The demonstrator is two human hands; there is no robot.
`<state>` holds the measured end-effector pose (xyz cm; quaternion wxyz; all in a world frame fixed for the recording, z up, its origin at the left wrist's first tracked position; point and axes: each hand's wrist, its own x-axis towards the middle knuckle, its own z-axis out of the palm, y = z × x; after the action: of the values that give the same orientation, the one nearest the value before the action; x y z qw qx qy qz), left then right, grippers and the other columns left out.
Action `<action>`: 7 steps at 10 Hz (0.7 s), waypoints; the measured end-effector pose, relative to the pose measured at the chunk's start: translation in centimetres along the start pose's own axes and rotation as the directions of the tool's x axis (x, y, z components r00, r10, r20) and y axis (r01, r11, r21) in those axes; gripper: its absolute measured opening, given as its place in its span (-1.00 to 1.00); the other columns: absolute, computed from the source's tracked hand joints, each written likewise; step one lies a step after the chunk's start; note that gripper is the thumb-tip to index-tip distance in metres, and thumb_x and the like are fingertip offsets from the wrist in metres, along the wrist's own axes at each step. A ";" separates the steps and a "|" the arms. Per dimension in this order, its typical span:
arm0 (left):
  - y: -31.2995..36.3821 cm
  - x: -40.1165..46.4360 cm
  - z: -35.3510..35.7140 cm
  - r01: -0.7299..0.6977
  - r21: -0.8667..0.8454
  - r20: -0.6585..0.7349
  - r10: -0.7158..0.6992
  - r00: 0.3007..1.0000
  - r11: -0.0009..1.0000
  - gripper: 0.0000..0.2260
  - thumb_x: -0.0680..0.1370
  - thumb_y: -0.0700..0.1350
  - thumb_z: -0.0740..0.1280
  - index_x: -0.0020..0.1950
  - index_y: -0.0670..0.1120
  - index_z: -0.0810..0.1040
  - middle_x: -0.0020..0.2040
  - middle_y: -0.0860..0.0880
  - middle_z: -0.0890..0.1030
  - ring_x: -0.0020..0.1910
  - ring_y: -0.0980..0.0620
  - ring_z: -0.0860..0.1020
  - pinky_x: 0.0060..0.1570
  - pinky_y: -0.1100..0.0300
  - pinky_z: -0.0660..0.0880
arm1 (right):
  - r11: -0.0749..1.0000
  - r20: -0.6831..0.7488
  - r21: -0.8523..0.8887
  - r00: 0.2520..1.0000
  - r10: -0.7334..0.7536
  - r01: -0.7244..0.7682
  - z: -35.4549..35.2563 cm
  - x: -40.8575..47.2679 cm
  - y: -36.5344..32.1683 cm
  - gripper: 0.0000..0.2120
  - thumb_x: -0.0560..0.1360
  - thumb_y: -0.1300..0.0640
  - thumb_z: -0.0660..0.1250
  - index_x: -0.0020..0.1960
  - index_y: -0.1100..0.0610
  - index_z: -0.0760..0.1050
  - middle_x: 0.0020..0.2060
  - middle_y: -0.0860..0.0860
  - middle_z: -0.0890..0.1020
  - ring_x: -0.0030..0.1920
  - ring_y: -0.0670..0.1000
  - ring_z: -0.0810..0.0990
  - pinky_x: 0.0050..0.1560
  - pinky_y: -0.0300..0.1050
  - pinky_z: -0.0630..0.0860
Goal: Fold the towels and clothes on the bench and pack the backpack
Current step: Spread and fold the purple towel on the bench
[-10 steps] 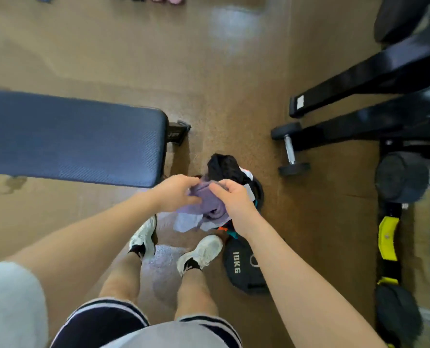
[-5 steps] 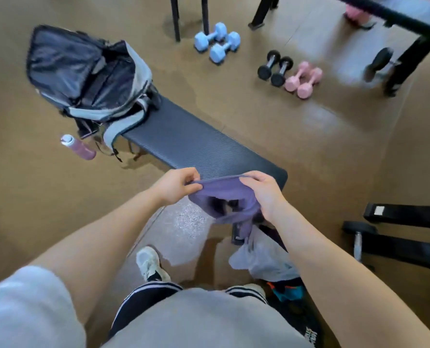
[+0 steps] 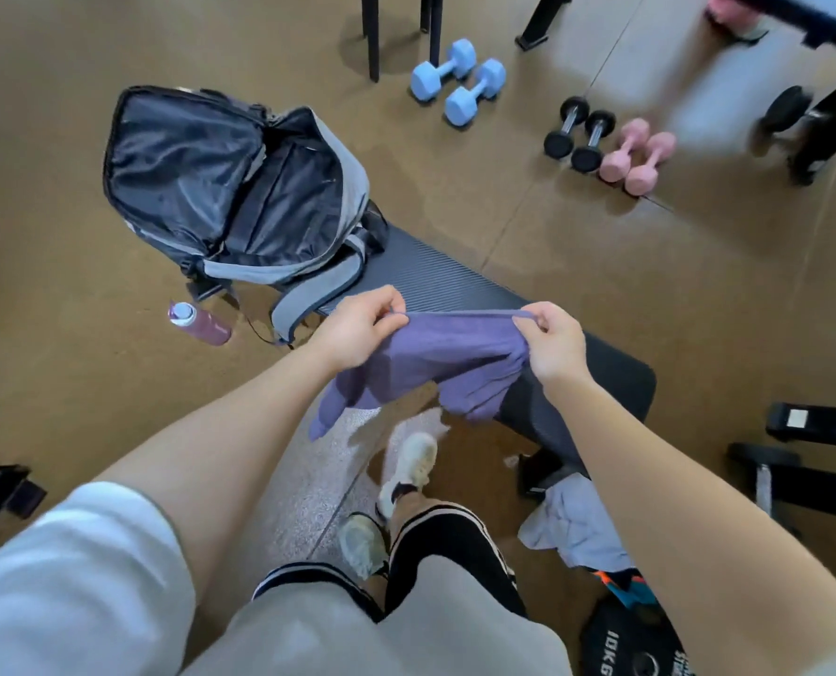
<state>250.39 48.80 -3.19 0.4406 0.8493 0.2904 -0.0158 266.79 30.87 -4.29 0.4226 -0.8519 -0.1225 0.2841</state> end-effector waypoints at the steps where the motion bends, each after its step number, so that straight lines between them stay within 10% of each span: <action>1: -0.2 3.7 -1.6 -0.052 0.096 0.016 0.051 0.999 0.994 -0.86 0.52 -0.12 0.34 -0.19 -0.11 0.43 -0.30 -0.09 0.48 -0.30 -0.02 0.38 -0.28 0.17 0.27 | 1.000 -0.044 -0.010 0.999 0.011 -0.012 0.7 3.6 -1.6 -0.91 0.54 0.20 0.21 -0.10 0.13 0.49 -0.15 0.10 0.59 -0.11 0.07 0.51 -0.01 0.01 0.49; 4: -3.7 13.7 -1.6 0.051 0.157 0.298 -0.096 0.950 0.986 -0.76 0.57 -0.13 0.26 -0.31 -0.09 0.37 -0.40 0.02 0.38 -0.35 0.02 0.35 -0.33 0.19 0.19 | 0.975 0.168 -0.074 0.961 0.220 -0.210 0.8 10.3 0.7 -0.82 0.61 0.14 0.15 -0.07 0.16 0.49 -0.19 0.05 0.56 -0.17 0.01 0.50 -0.21 -0.17 0.41; 5: -4.4 14.5 -1.3 0.035 0.237 0.535 -0.160 0.830 0.971 -0.66 0.52 -0.12 0.30 -0.43 -0.07 0.32 -0.47 0.03 0.34 -0.48 0.14 0.29 -0.34 0.23 0.24 | 0.941 0.279 -0.188 0.903 0.326 -0.281 0.5 9.5 1.2 -0.73 0.59 0.10 0.17 -0.16 0.23 0.51 -0.25 0.18 0.55 -0.19 0.16 0.51 -0.17 -0.01 0.46; 6: -4.6 16.2 -1.9 0.068 0.210 0.672 -0.195 0.714 0.975 -0.69 0.48 -0.15 0.31 -0.44 -0.13 0.33 -0.54 0.01 0.31 -0.55 0.11 0.25 -0.43 0.30 0.26 | 0.777 0.458 -0.376 0.627 0.630 -0.506 2.6 10.5 3.7 -0.73 0.60 0.11 0.17 0.04 0.30 0.53 -0.18 0.17 0.58 -0.18 0.04 0.58 -0.10 -0.18 0.54; 7: -5.9 19.2 -1.4 0.085 0.140 0.665 -0.157 0.730 0.987 -0.76 0.42 -0.20 0.25 -0.45 -0.08 0.32 -0.56 0.05 0.30 -0.54 0.14 0.24 -0.45 0.32 0.23 | 0.747 0.446 -0.249 0.611 0.654 -0.617 2.1 9.4 5.2 -0.79 0.58 0.13 0.20 -0.09 0.18 0.57 -0.19 0.16 0.58 -0.11 0.08 0.54 0.05 -0.02 0.51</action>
<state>263.03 61.72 -12.12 0.4709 0.7861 0.1647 -0.3649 273.03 33.23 -12.99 0.2161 -0.7478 0.0707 0.6237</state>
